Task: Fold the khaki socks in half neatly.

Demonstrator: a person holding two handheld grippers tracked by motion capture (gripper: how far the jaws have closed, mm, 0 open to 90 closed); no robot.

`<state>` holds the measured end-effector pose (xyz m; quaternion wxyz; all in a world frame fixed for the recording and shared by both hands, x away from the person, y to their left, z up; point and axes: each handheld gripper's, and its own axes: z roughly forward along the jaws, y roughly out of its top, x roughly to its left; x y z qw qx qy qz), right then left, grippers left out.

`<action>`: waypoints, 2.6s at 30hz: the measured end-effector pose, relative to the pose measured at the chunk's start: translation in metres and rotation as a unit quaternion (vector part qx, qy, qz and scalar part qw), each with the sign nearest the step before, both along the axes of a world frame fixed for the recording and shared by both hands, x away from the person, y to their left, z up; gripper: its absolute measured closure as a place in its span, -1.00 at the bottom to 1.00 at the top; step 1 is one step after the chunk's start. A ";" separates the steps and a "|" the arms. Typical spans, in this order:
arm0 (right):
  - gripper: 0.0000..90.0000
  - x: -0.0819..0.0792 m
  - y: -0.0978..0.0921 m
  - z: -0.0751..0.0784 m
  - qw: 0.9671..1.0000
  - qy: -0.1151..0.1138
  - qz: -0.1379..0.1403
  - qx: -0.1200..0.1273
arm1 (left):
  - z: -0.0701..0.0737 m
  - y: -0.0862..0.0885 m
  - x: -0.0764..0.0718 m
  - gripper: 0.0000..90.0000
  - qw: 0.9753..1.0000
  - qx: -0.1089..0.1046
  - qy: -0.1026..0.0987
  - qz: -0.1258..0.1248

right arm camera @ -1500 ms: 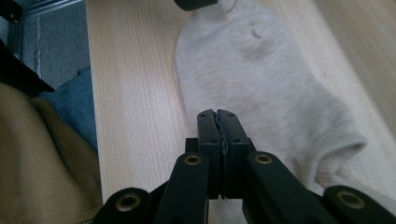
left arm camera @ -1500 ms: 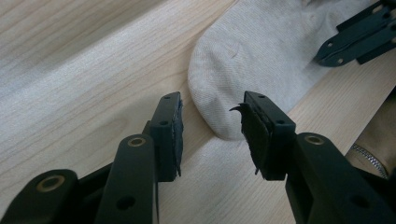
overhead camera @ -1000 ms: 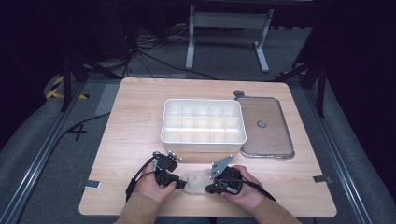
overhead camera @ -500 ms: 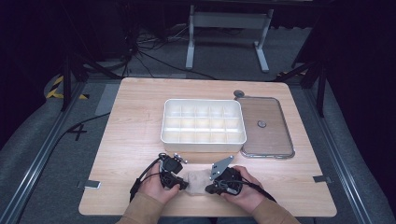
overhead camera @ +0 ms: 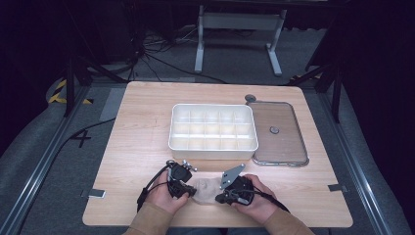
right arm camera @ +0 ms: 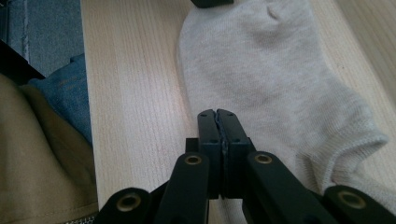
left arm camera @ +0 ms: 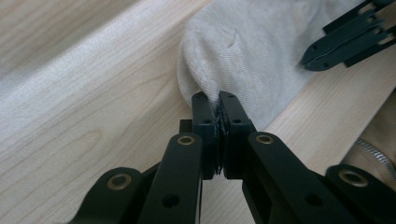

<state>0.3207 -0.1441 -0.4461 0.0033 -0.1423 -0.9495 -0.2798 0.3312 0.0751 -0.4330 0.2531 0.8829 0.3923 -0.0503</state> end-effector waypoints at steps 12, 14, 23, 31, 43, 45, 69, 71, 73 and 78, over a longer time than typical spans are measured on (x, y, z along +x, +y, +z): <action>1.00 0.000 0.000 -0.001 1.000 -0.001 0.002 0.006 | 0.023 -0.002 -0.008 0.93 0.999 -0.036 -0.032 -0.007; 1.00 -0.001 0.000 -0.001 1.000 0.002 0.003 0.011 | 0.027 -0.003 -0.010 0.93 0.998 -0.040 -0.041 -0.013; 1.00 0.001 -0.006 0.004 0.999 -0.004 -0.010 0.030 | 0.028 -0.004 -0.010 0.93 0.999 -0.020 -0.037 -0.016; 1.00 0.015 -0.043 0.014 0.997 0.002 -0.072 0.024 | 0.031 -0.002 -0.006 0.93 1.000 0.007 -0.018 -0.023; 1.00 0.016 -0.046 0.000 0.996 0.017 -0.080 0.020 | 0.035 -0.007 -0.005 0.93 0.999 0.016 -0.013 -0.029; 1.00 0.017 -0.047 0.000 0.997 0.018 -0.078 0.022 | 0.039 -0.010 -0.004 0.93 0.999 0.013 -0.019 -0.035; 1.00 0.017 -0.051 -0.004 0.996 0.027 -0.077 0.045 | 0.040 -0.091 0.007 0.93 0.994 0.033 -0.021 -0.097; 1.00 0.017 -0.051 -0.004 0.996 0.028 -0.075 0.047 | 0.039 -0.094 0.007 0.93 0.994 0.036 -0.017 -0.098; 1.00 0.017 -0.052 -0.005 0.996 0.027 -0.077 0.048 | 0.037 -0.099 0.005 0.93 0.994 0.037 -0.015 -0.106; 1.00 0.010 -0.056 0.005 0.994 -0.001 -0.080 0.071 | 0.037 -0.099 0.006 0.93 0.993 0.035 -0.017 -0.110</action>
